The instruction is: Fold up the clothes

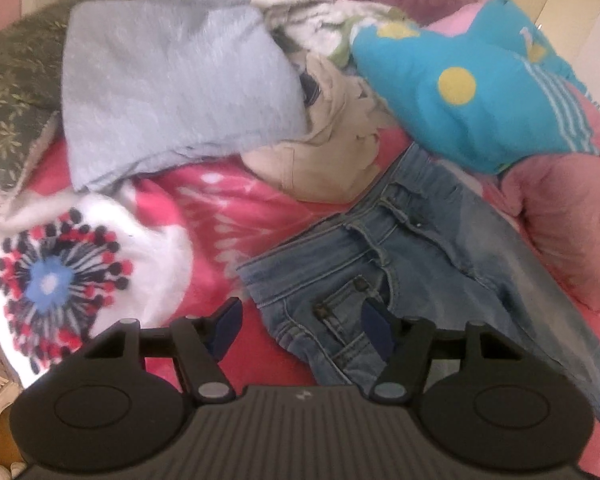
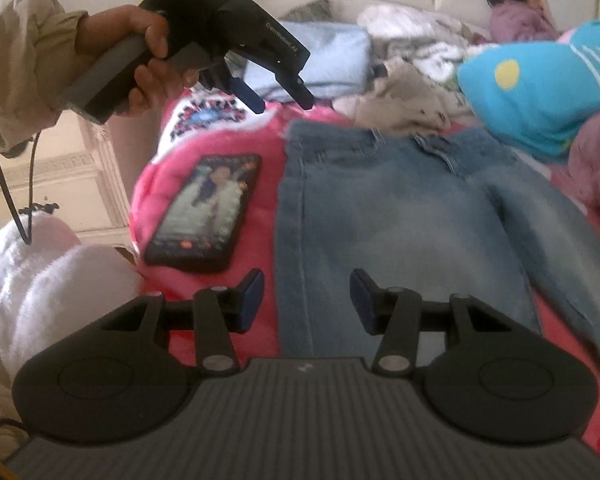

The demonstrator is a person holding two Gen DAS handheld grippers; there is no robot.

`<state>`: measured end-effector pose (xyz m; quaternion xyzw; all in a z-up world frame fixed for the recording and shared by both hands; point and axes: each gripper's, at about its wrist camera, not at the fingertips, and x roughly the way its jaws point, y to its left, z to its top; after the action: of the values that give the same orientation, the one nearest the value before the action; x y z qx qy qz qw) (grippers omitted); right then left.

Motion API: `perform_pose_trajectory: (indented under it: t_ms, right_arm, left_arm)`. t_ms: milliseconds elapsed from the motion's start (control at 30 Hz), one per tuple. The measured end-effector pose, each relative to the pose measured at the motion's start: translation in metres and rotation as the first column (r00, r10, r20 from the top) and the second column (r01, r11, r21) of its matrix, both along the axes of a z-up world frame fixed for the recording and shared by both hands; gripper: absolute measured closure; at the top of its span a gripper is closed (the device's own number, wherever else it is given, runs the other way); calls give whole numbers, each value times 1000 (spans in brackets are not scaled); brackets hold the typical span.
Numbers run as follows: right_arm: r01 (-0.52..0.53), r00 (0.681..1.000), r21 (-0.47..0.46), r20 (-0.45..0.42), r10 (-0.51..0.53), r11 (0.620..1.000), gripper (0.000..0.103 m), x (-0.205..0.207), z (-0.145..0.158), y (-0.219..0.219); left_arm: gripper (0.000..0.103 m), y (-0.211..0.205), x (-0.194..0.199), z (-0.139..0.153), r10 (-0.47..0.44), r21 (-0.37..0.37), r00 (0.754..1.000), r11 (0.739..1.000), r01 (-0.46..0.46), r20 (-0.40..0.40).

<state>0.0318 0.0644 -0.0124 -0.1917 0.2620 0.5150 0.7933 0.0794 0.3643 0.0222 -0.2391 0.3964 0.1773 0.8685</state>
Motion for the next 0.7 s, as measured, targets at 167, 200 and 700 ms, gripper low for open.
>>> perform_pose_trajectory:
  t_ms: [167,200,700]
  right_arm:
    - [2,999,-38,-39,-4,999,58,6,-18,1]
    - [2,999,-44,-43,-4,999,58,6,-20,1]
    - [-46,999,-102,-33,43,994,59,-6,-25,-7]
  left_arm:
    - [45,3,17,-13,3,-18,999,1000,-4,-33]
    - [46,3,19,-15,5,-16,999,1000,-6,-40]
    - [69,10,30,-35,42,-2,993,999,-43,-112]
